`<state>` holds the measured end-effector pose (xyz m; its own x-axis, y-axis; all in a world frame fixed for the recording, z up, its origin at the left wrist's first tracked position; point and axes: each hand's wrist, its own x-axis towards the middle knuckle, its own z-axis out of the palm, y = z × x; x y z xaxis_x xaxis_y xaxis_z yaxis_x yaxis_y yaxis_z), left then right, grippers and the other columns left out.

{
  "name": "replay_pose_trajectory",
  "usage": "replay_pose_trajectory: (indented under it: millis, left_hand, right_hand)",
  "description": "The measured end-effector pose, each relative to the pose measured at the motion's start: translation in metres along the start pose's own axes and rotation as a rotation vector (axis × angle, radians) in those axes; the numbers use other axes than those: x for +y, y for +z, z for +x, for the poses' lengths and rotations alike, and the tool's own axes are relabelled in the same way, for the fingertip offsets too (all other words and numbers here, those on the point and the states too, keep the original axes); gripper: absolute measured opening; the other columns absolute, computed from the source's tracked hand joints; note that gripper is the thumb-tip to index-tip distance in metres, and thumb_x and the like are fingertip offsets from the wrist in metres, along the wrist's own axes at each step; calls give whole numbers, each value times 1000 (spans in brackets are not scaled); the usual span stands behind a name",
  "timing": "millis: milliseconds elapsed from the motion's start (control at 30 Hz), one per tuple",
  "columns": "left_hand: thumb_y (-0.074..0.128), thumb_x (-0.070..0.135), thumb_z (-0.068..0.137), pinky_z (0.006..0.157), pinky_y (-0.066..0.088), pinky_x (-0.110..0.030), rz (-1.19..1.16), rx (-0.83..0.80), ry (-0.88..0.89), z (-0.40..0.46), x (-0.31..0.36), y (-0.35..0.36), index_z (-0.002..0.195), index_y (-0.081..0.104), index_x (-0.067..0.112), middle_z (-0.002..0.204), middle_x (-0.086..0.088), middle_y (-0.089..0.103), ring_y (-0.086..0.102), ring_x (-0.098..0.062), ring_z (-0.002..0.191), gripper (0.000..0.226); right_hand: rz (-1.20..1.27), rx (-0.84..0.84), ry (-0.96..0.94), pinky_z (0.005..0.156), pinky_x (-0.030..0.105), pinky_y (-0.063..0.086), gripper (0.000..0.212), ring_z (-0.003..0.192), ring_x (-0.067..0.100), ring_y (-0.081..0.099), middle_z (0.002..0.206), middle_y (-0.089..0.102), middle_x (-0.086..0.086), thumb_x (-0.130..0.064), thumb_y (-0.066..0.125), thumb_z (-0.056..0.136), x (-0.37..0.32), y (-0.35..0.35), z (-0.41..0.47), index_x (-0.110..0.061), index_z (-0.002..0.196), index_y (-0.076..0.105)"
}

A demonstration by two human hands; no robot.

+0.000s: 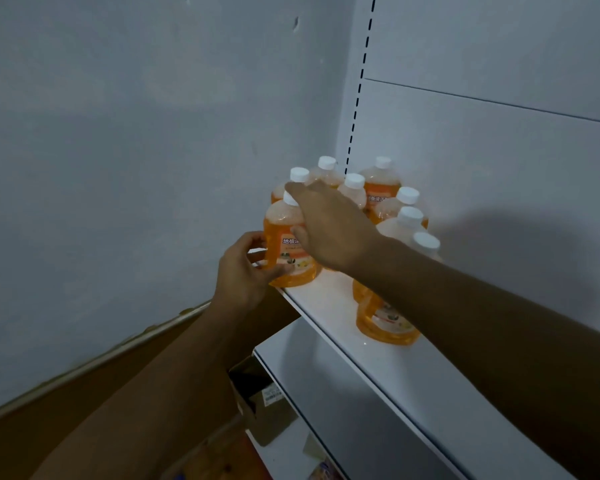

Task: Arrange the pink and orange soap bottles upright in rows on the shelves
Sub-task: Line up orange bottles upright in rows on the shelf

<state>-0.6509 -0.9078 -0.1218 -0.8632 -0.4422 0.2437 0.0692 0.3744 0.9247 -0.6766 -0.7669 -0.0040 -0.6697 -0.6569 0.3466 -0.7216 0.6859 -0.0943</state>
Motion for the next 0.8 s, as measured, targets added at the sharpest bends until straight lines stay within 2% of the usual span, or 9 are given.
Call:
replay_pose_trajectory:
  millis: [100,200,267,367,433,533,667,800]
  left_hand:
    - [81,24,74,91,49,-34,36,4,-19,2,-2,7,126,55,20,122,3,61,56,-11,106,58]
    - [78,27,78,91,47,-32,76,4,-25,3,0,15,131,51,20,128,1,58,55,-15,112,60]
    - [76,32,79,93,46,-35,142,10,-28,0,1,18,135,46,21,133,1,55,54,-19,117,65]
    - [74,44,79,92,48,-36,237,115,5,-17,0,16,133,43,24,132,0,51,53,-18,114,66]
    - [71,43,82,87,51,-35,277,157,125,-37,1,13,123,50,23,120,1,55,53,-13,105,51]
    - [65,38,87,82,51,-35,342,79,269,-72,12,14,113,59,18,110,0,62,54,-13,97,33]
    - [59,39,91,75,49,-29,381,-6,355,-118,31,25,111,62,16,107,0,66,57,-11,91,32]
    - [57,43,91,72,51,-25,414,-94,378,-170,48,45,104,65,18,99,4,68,59,-7,85,29]
  right_hand:
    - [-35,-41,40,96,32,45,70,126,26,47,143,43,10,-25,64,91,2,5,1,-16,148,23]
    - [-67,-79,91,100,34,44,82,132,29,43,152,30,12,-28,62,93,1,8,-1,-16,153,7]
    - [-68,-78,112,100,33,44,81,134,29,42,156,21,11,-30,59,94,1,6,-4,-16,153,5]
    - [-55,6,94,101,32,43,72,136,27,39,155,24,8,-35,57,94,0,-2,-13,-18,152,17]
    - [-63,57,63,106,35,38,65,139,26,33,155,27,6,-39,56,94,-1,-9,-25,-20,149,26]
    - [-95,91,16,110,37,31,56,139,23,32,153,34,4,-42,51,96,-2,-17,-50,-21,145,37]
    - [-39,91,-8,112,40,29,53,138,23,36,151,40,3,-47,48,96,-3,-31,-104,-23,143,42]
    - [-35,81,75,113,42,28,54,138,23,35,150,40,2,-51,45,96,5,-58,-181,-23,142,41]
